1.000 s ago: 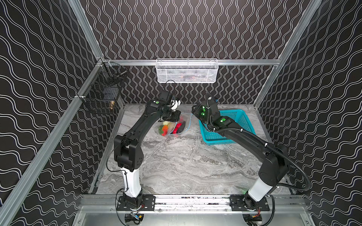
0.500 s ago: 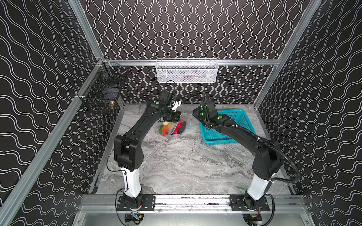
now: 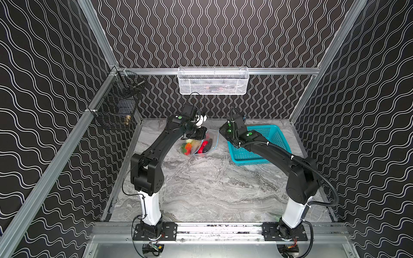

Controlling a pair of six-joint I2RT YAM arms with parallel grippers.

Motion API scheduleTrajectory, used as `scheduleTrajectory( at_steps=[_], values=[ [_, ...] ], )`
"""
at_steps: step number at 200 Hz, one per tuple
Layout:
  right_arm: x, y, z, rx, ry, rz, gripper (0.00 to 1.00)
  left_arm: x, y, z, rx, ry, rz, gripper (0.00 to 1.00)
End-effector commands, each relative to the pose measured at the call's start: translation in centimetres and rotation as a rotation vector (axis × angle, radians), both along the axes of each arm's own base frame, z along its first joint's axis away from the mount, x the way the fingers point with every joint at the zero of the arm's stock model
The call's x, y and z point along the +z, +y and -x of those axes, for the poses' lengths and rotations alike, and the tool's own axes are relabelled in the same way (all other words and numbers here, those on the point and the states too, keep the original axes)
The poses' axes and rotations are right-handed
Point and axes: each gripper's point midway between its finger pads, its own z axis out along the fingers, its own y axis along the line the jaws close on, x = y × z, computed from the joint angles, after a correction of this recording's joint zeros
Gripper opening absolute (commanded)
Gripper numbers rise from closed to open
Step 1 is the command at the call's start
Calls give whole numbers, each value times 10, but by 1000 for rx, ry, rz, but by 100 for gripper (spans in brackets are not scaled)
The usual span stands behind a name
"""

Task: Place the food in the zip-top bag and seal the zipper
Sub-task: 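Raise the open right gripper out of the bag mouth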

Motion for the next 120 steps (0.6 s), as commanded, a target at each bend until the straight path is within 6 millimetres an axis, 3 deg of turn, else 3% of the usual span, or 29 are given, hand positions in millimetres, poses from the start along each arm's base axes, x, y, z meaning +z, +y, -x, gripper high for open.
scheduleTrajectory(
  at_steps=[1,65,120],
  values=[
    [3,3,-5,-7,-6,-37,28,1,-2,-1,2,-3,15,0],
    [1,-2,-11,-14,-12,-69,19,4,-2,-1,1,-9,16,0],
    [-2,8,-13,18,2,-104,18,6,-2,-1,0,-15,14,0]
  ],
)
